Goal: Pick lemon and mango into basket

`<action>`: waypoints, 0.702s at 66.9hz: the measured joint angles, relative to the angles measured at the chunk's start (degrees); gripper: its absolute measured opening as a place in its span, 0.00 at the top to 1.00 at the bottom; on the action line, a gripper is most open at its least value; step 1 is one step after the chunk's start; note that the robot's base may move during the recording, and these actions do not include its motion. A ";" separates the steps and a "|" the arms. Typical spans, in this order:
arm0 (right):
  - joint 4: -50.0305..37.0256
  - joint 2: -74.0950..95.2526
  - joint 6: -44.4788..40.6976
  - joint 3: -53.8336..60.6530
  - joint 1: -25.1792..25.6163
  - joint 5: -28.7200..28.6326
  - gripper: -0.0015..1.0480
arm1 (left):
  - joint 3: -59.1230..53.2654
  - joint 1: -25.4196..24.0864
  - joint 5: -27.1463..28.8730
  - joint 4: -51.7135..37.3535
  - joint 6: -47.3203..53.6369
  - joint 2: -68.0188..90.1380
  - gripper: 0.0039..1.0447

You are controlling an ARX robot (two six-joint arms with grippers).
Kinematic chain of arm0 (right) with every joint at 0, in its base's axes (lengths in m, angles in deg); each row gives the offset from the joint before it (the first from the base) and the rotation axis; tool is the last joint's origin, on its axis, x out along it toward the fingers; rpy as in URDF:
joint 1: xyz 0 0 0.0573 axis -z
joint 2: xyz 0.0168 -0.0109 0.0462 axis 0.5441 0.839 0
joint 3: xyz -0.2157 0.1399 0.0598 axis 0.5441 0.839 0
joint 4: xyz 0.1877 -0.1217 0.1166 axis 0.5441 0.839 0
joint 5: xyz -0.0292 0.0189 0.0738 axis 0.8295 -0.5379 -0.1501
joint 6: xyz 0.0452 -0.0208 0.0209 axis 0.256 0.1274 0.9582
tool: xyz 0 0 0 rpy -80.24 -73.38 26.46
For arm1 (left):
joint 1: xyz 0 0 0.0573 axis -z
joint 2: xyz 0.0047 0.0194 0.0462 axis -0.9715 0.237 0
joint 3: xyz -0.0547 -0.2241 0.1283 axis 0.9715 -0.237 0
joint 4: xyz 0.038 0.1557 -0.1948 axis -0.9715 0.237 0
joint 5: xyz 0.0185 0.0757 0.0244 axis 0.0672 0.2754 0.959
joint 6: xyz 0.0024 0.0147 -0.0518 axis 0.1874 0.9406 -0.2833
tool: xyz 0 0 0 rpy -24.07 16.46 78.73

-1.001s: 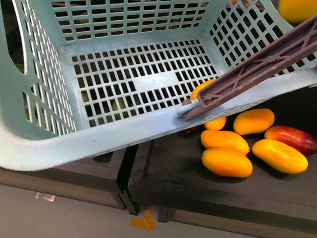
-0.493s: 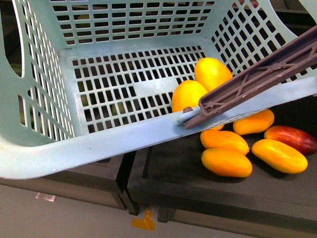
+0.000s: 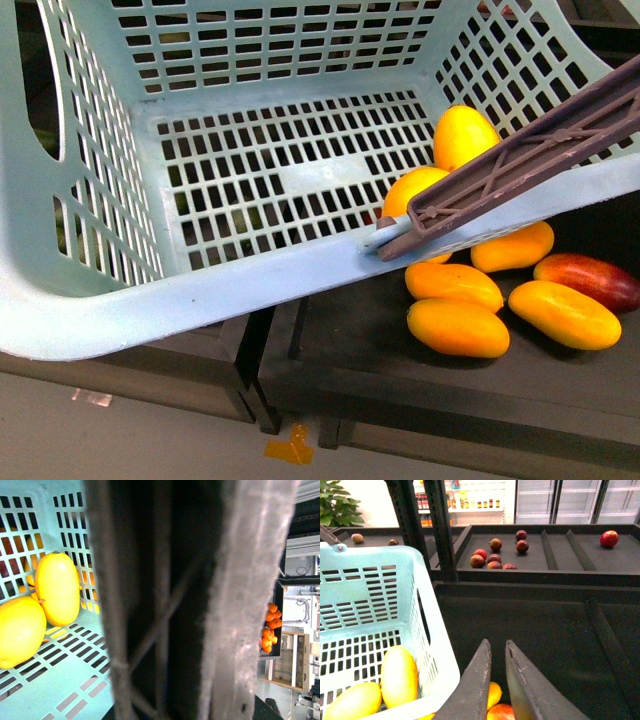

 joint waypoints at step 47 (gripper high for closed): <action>2.56 -13.46 -0.70 10.49 -6.51 6.34 0.98 | 0.00 0.00 0.02 0.00 -0.13 0.00 0.86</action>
